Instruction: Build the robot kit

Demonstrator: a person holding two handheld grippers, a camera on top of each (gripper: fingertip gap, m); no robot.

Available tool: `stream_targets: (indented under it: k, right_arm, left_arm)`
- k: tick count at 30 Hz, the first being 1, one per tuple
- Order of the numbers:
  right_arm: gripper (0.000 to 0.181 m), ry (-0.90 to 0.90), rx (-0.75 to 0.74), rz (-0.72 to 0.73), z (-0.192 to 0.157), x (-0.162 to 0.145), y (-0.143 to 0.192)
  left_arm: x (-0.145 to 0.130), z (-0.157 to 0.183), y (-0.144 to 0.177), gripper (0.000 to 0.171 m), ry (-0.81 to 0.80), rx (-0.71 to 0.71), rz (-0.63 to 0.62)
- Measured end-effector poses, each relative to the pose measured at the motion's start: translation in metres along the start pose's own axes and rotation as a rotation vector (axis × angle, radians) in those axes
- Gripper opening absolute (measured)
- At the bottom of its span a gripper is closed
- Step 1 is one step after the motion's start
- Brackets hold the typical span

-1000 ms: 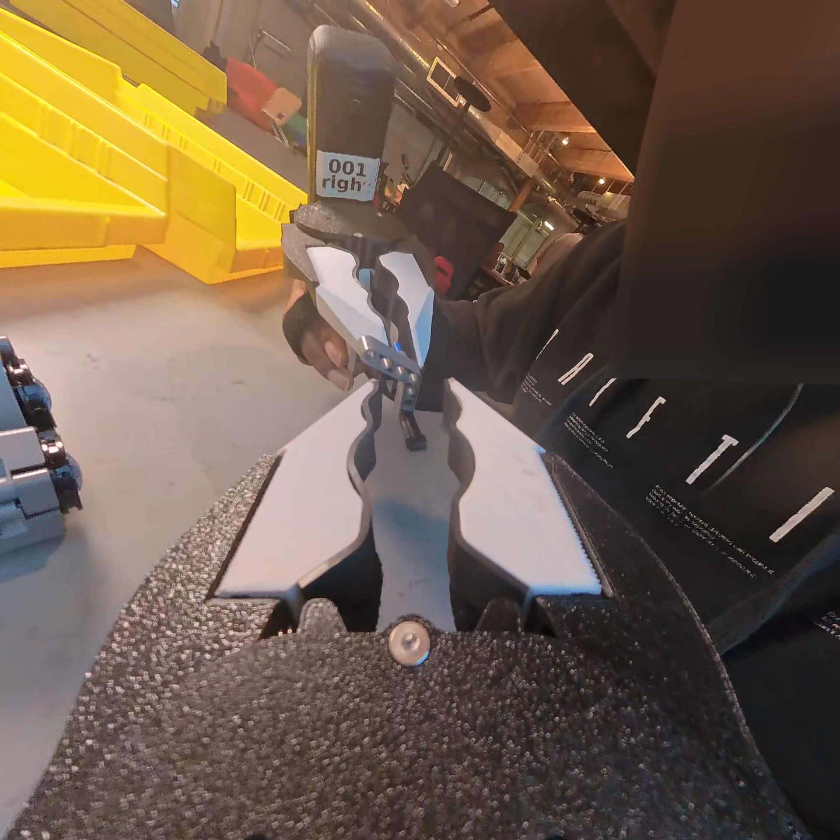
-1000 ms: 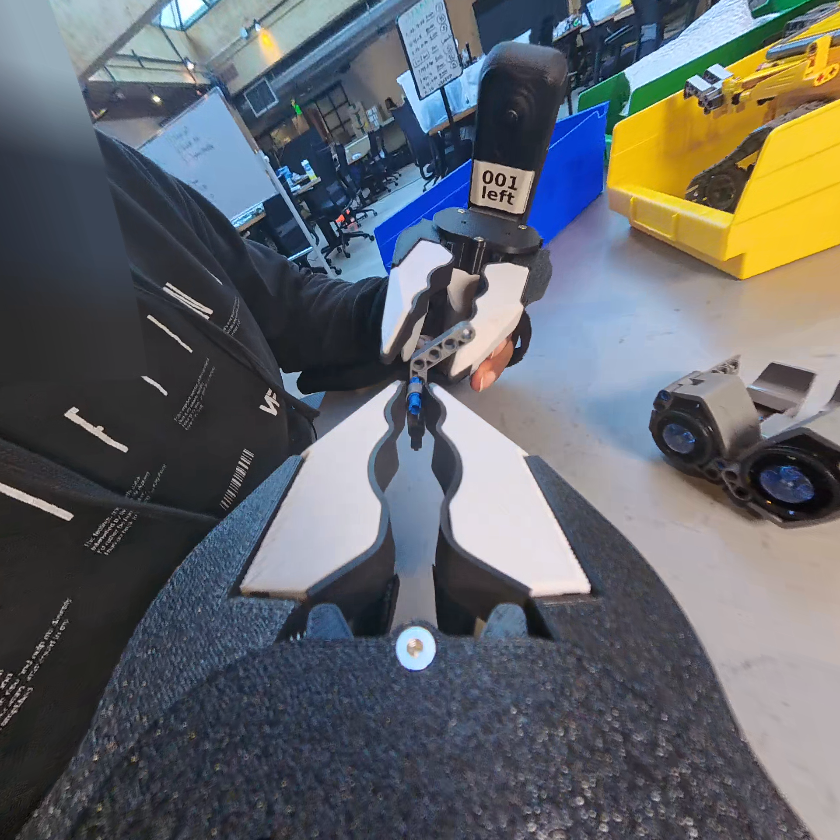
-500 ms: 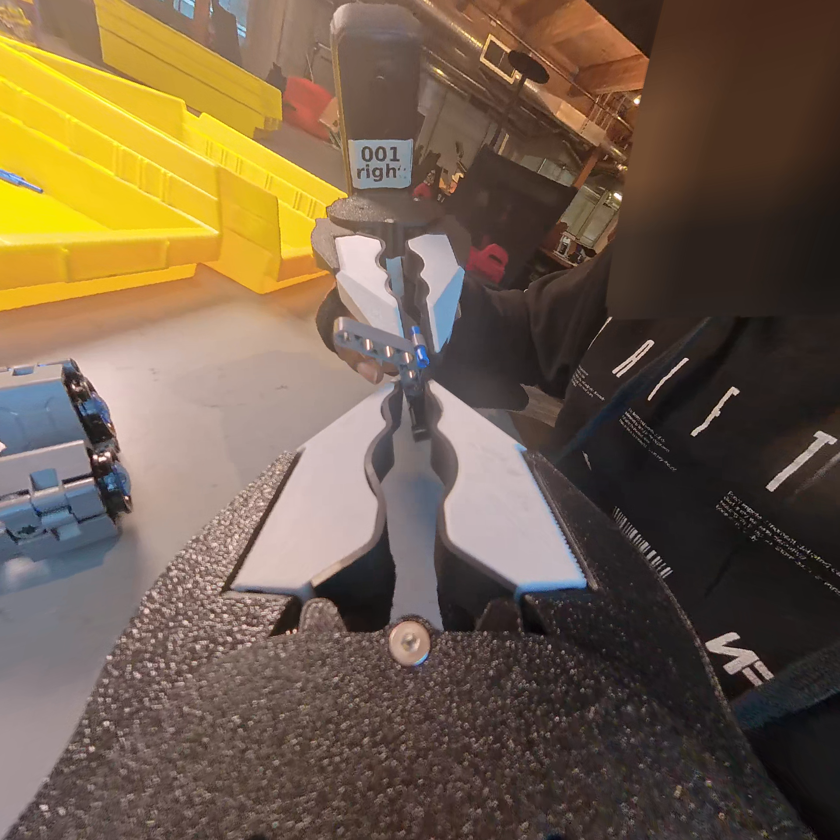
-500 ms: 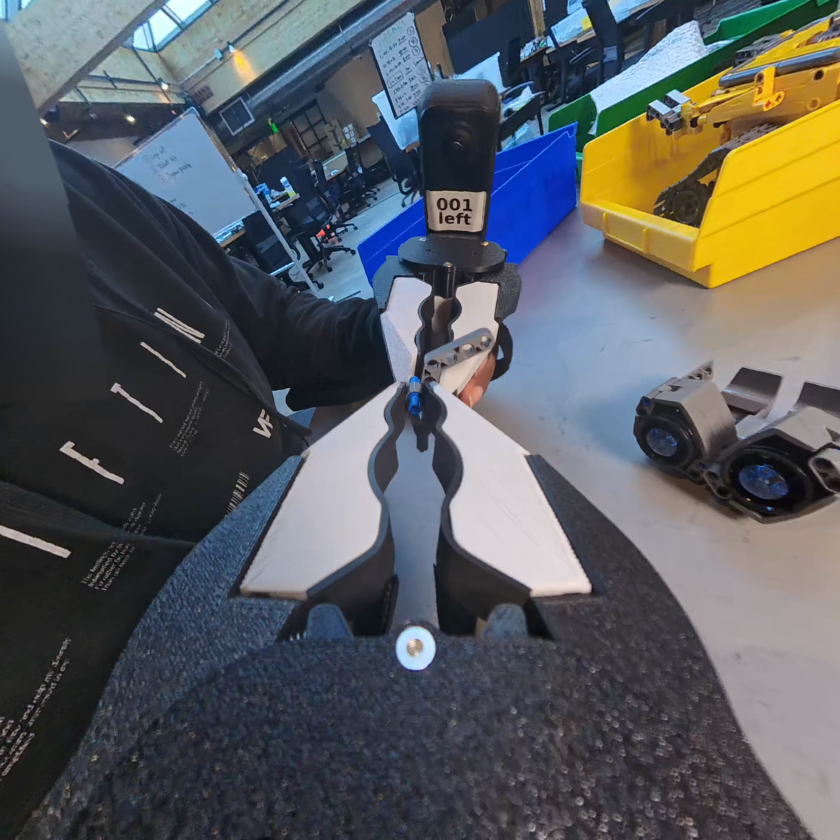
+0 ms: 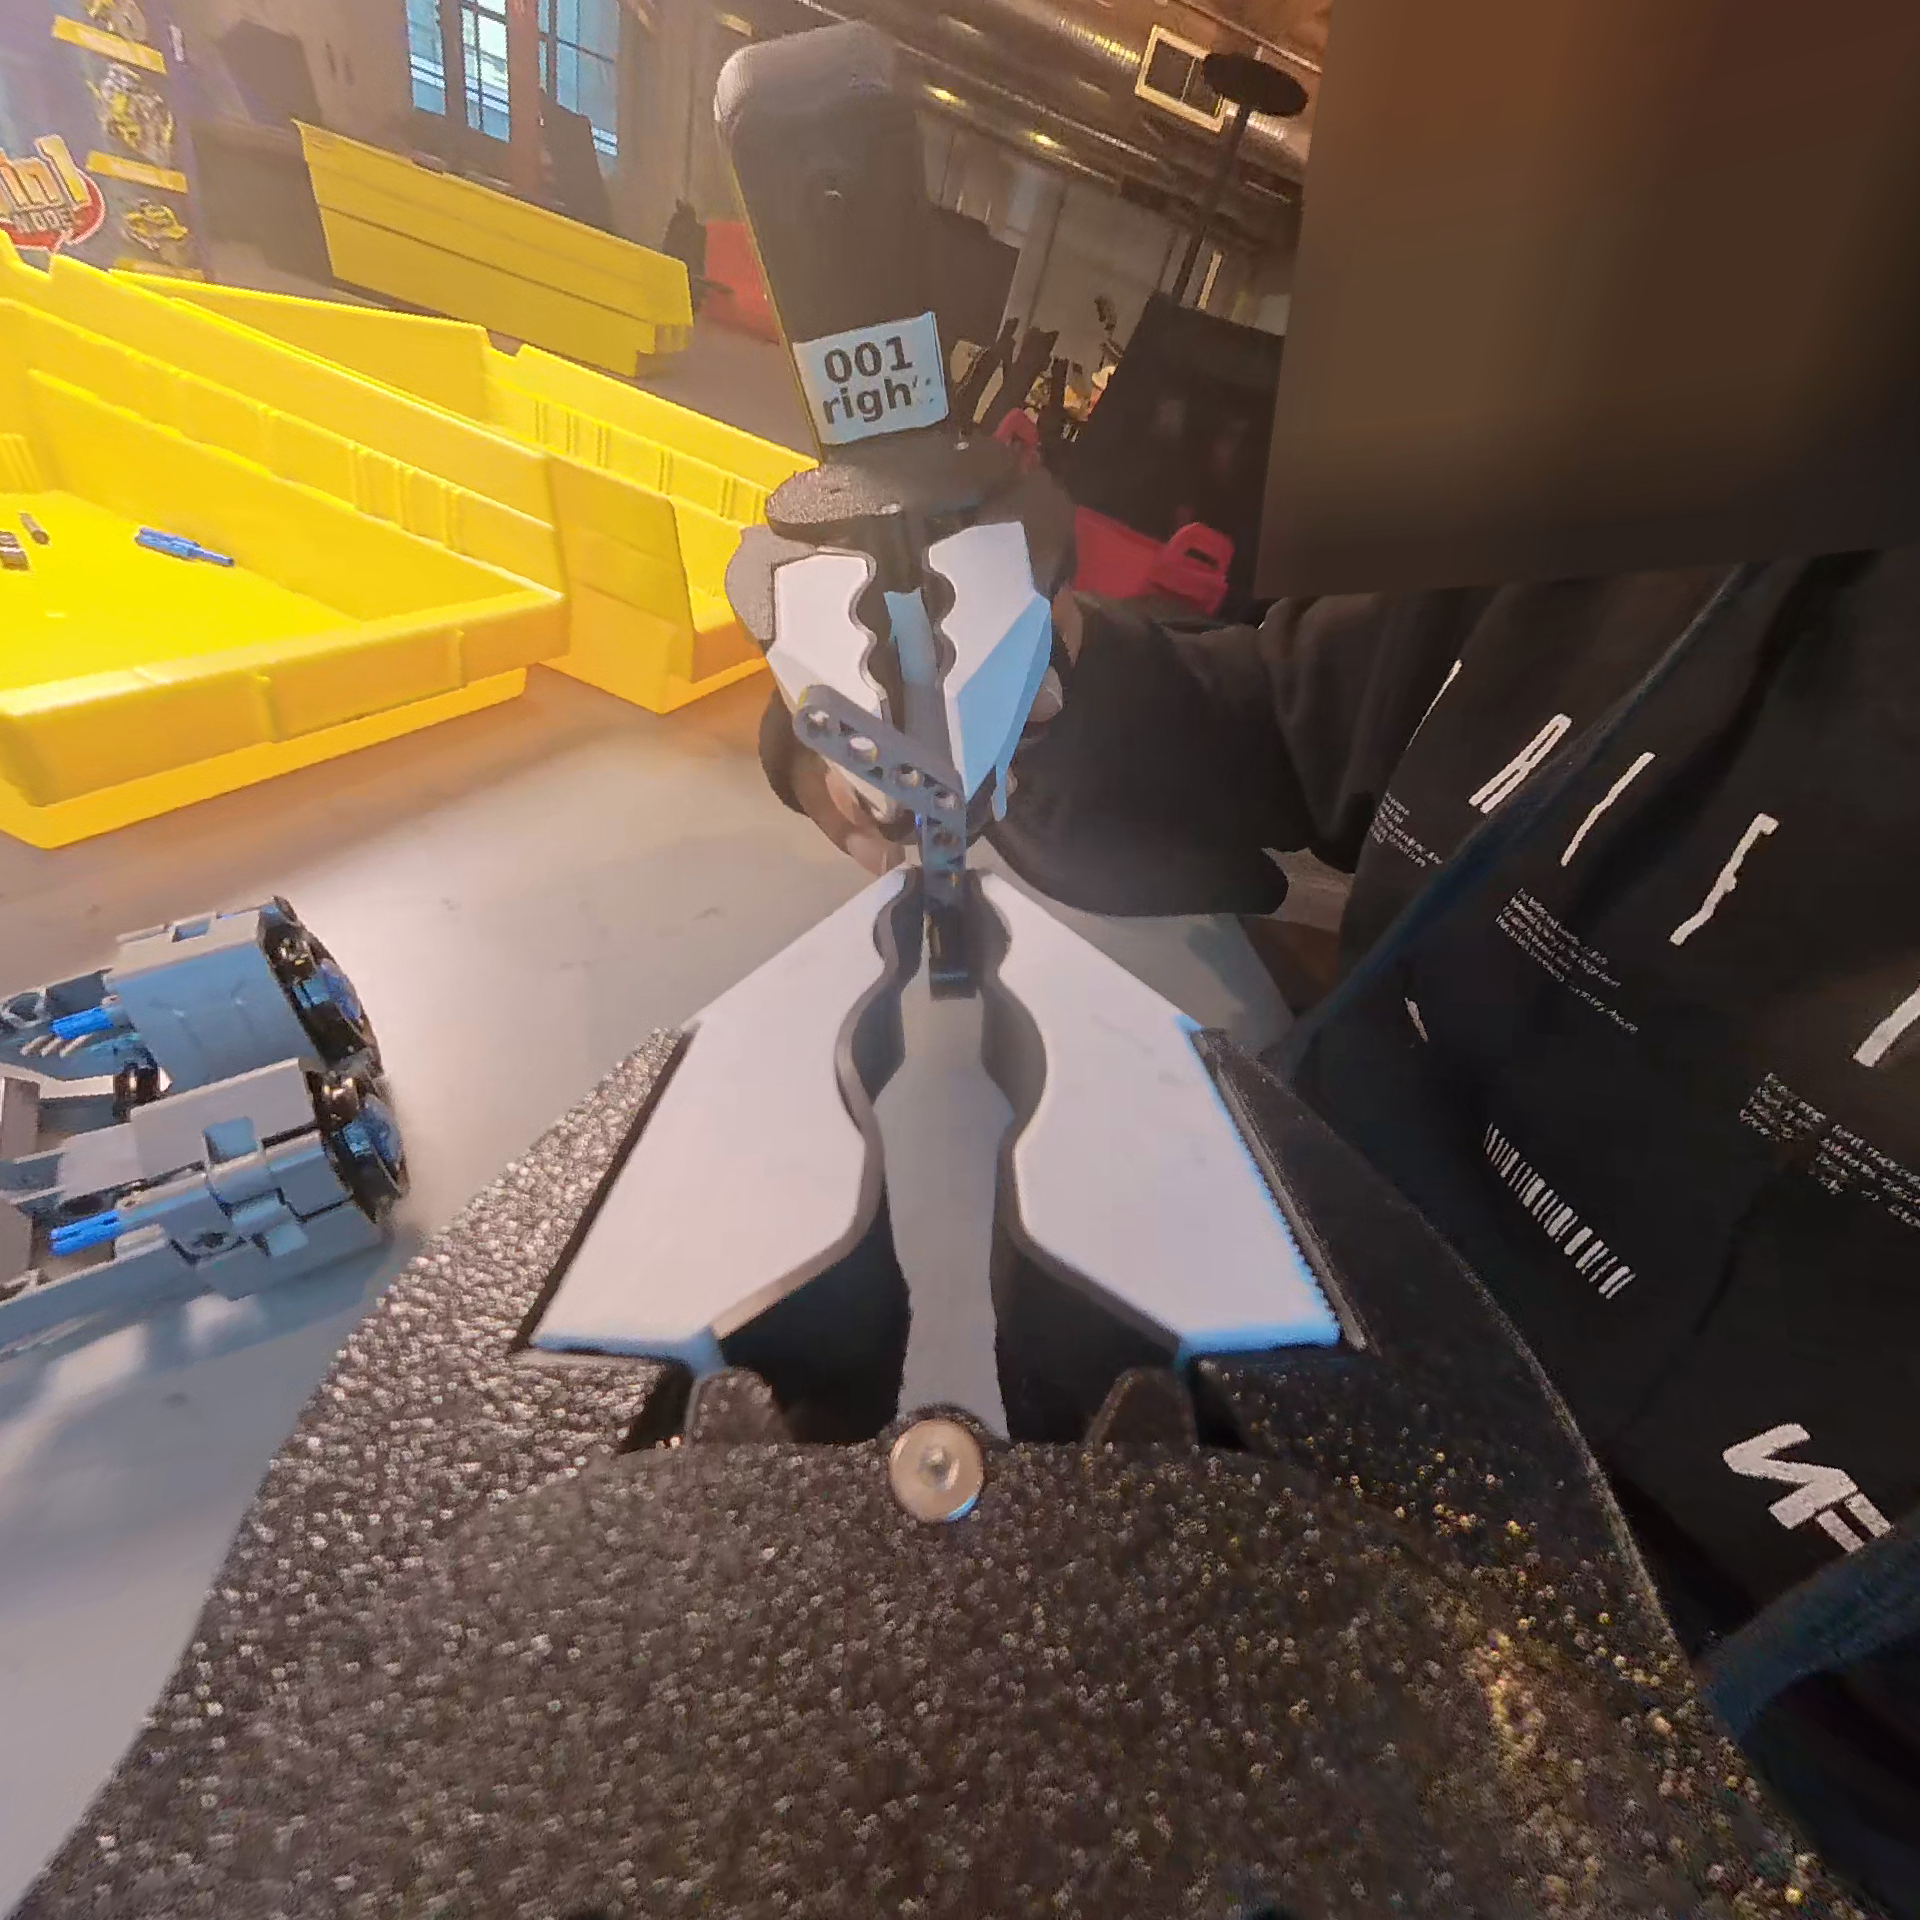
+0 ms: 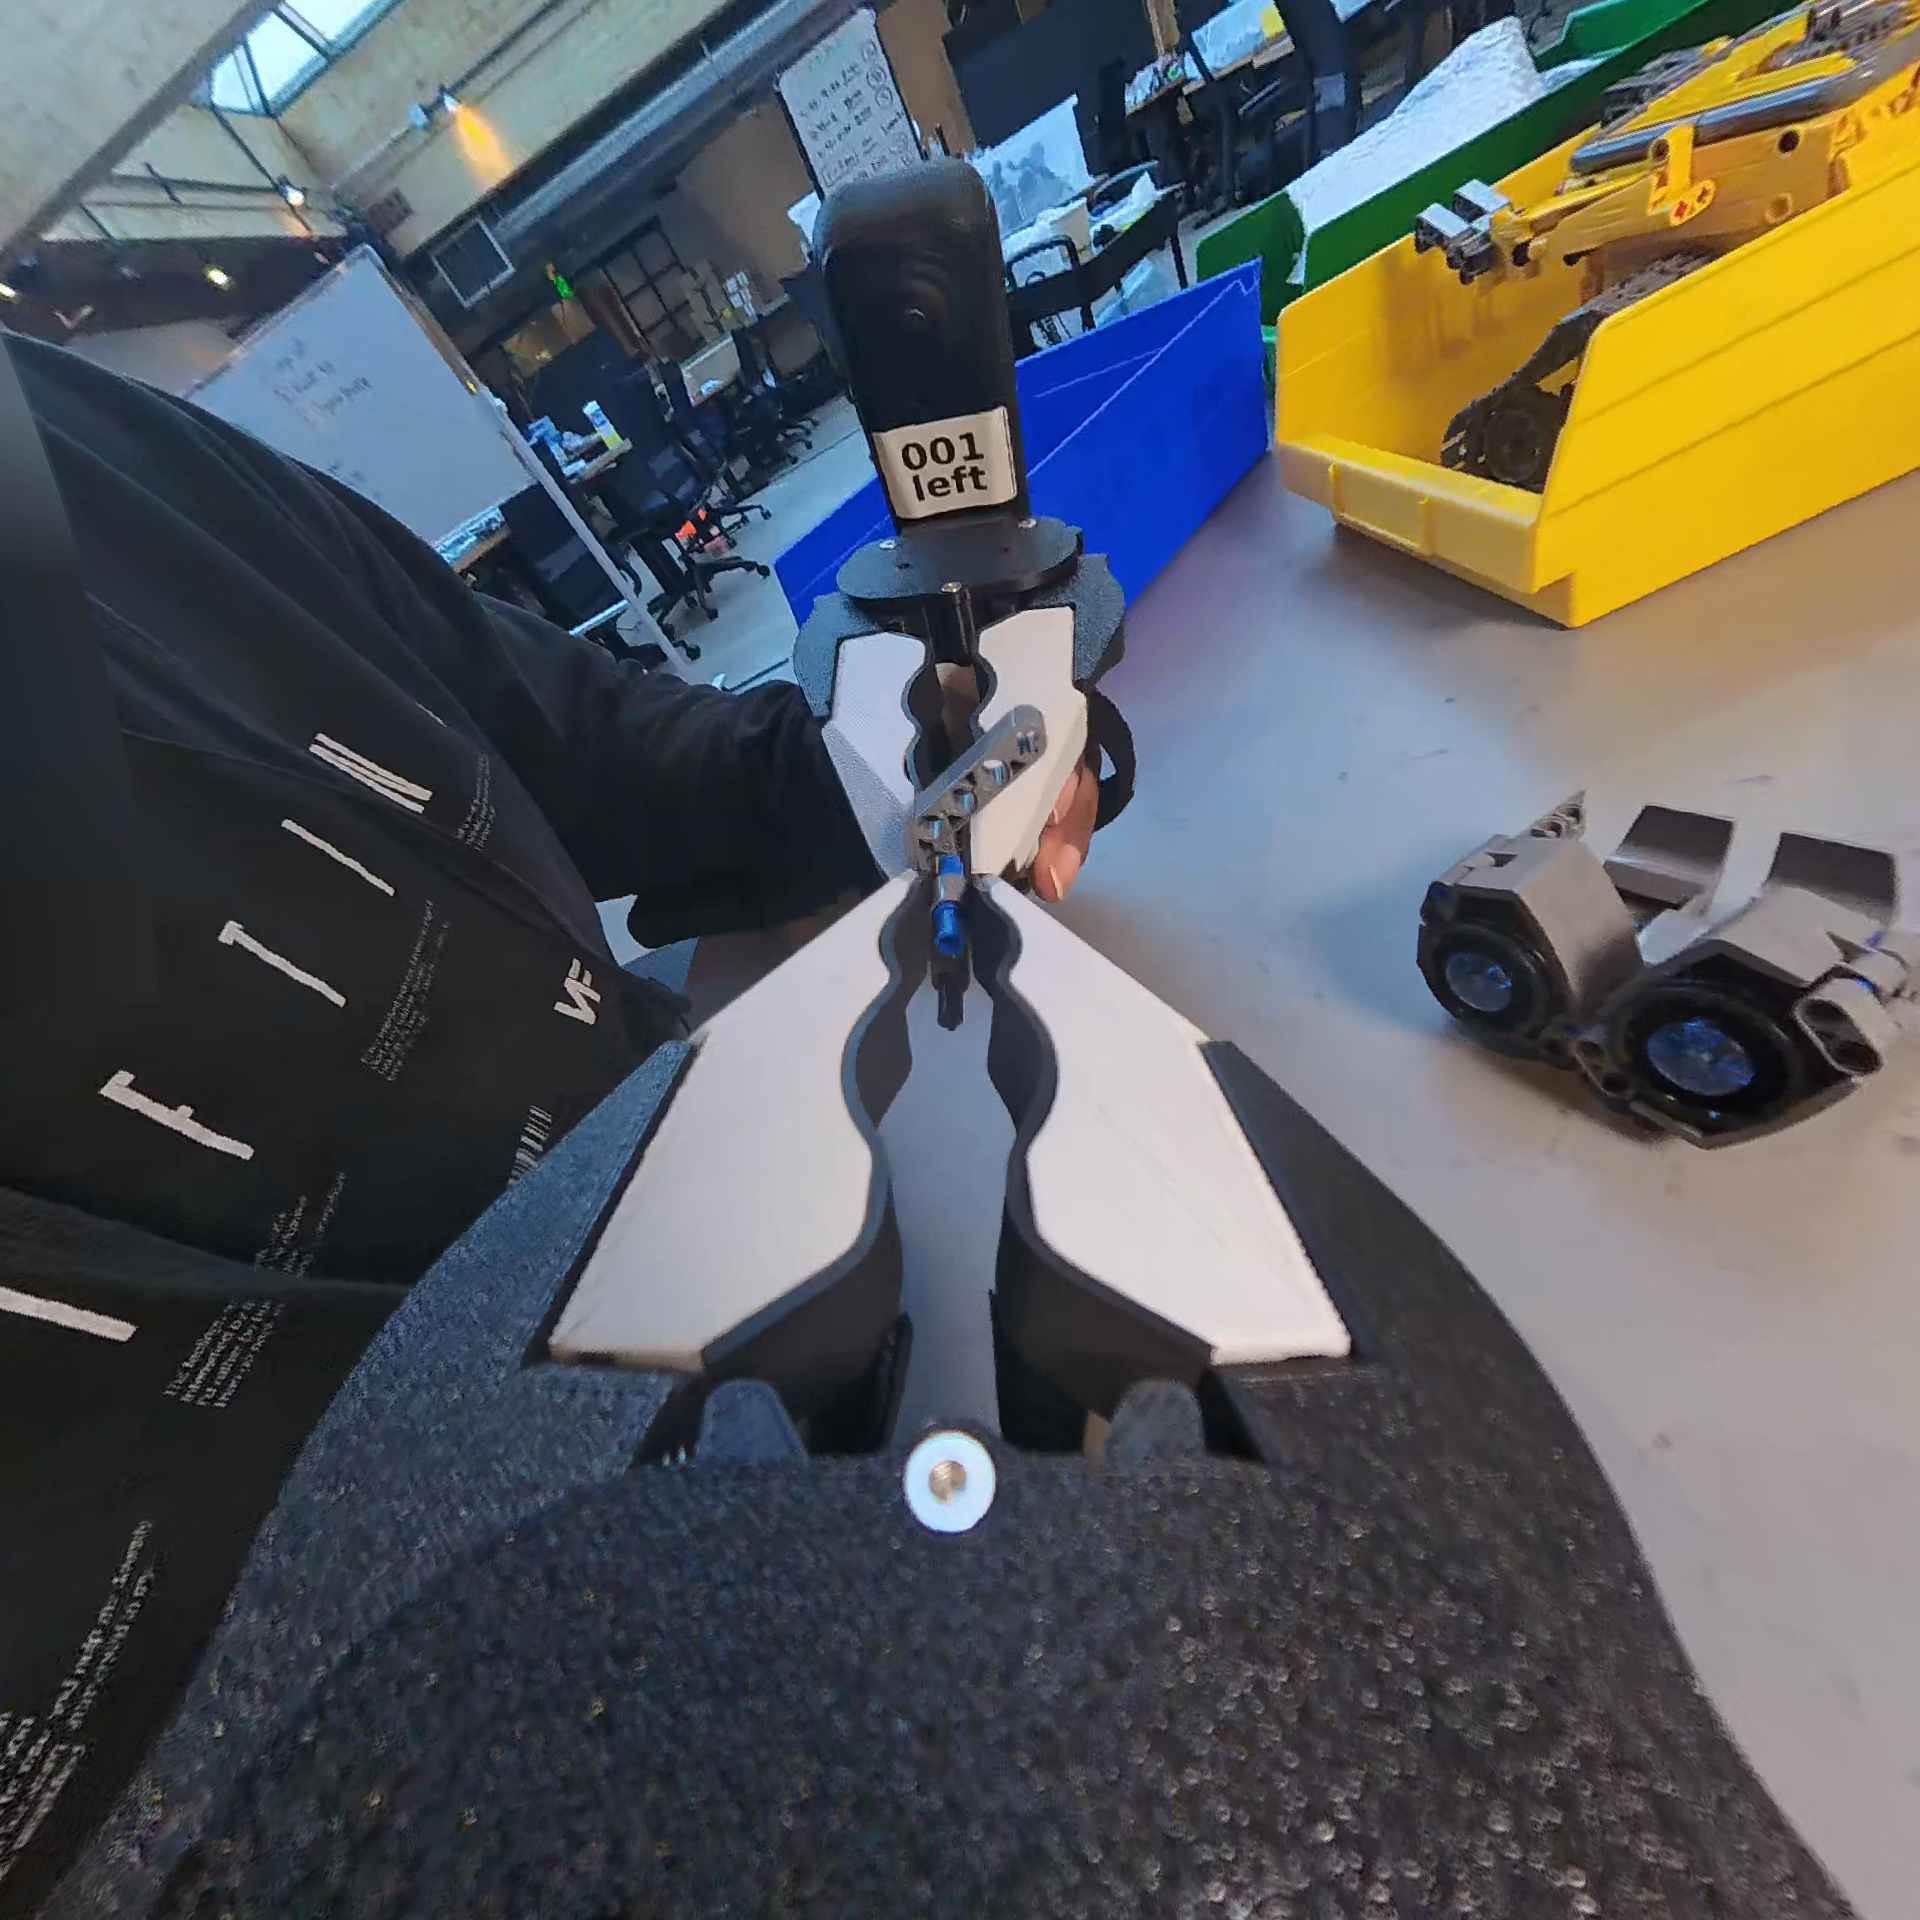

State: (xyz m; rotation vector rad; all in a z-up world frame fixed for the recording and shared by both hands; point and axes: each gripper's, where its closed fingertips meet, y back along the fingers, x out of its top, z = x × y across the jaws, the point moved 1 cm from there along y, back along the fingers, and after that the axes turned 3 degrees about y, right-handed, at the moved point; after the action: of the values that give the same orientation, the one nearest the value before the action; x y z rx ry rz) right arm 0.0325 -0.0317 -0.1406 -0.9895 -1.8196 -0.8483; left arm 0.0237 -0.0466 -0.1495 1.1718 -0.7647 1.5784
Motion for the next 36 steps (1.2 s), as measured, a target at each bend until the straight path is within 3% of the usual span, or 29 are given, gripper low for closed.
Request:
stream_targets:
  k: [7,23,28,30,36]
  right_arm:
    - [0.005,0.085,-0.055,-0.071,0.002,-0.007,-0.003]
    - [0.004,0.213,-0.149,-0.411,0.015,-0.059,-0.009]
    - [0.004,0.284,-0.178,-0.496,0.020,-0.069,-0.012]
    - [0.004,0.310,-0.161,-0.510,0.020,-0.074,-0.013]
    - [0.007,0.446,-0.114,-0.285,0.009,-0.040,-0.012]
  left_arm:
    - [-0.008,-0.005,-0.001,0.006,0.103,-0.014,-0.039]
    - [-0.059,-0.019,-0.012,0.005,-0.089,0.180,-0.426]
    - [-0.069,-0.023,-0.012,0.004,-0.091,0.207,-0.480]
    - [-0.072,-0.022,-0.011,0.005,-0.035,0.179,-0.475]
    - [-0.042,-0.009,-0.008,0.006,0.221,-0.014,-0.253]
